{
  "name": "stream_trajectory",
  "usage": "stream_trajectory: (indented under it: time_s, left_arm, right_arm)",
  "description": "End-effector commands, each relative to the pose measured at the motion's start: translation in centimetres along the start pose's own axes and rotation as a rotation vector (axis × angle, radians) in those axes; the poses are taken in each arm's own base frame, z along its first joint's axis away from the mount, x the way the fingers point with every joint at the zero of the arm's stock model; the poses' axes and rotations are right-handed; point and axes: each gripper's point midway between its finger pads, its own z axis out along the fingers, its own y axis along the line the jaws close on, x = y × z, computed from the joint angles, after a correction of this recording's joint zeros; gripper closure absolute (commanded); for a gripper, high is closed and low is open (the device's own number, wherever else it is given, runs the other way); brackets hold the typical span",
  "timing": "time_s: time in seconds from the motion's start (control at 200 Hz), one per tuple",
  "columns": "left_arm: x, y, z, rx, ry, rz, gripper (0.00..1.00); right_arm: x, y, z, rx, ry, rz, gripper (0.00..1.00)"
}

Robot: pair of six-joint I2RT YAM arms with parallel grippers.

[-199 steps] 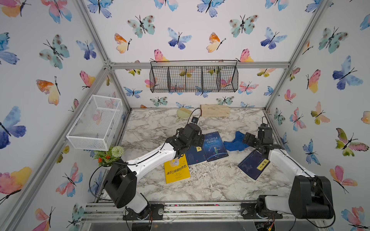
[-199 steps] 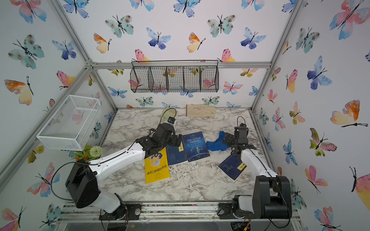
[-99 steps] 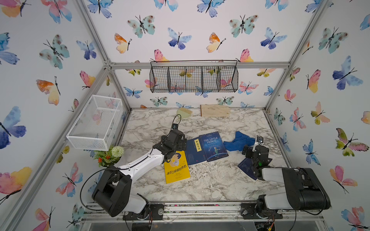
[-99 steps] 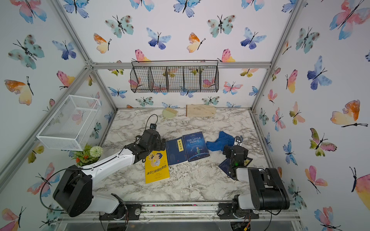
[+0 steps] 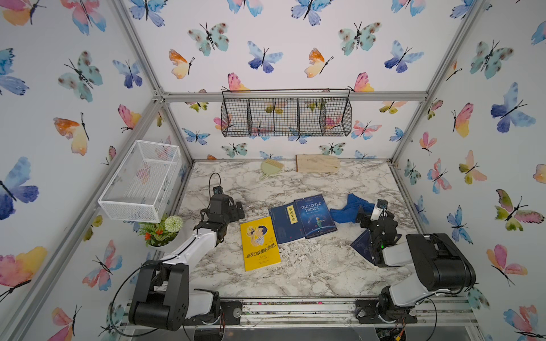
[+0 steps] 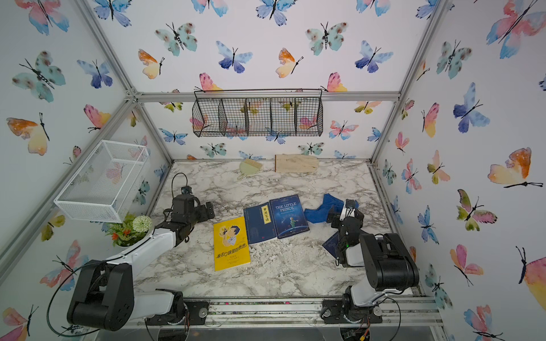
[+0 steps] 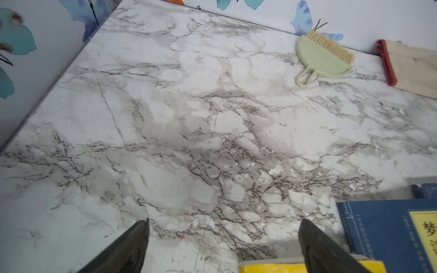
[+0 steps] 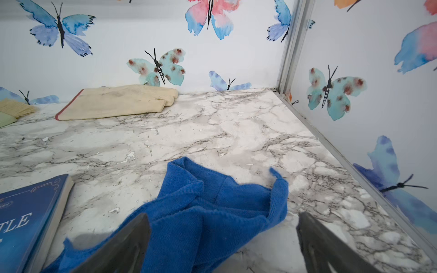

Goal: Wipe the cover of the book
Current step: Reset both arms

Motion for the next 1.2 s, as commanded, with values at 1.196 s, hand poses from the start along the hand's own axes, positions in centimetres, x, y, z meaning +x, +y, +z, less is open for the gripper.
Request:
stream_trajectory:
  time_s: [1.196]
  left_arm:
    - [-1.4, 5.2, -2.7, -0.137, -0.576, 0.07, 0.02]
  right_arm:
    - [-0.2, 1.0, 0.3, -0.048, -0.001, -0.031, 0.02]
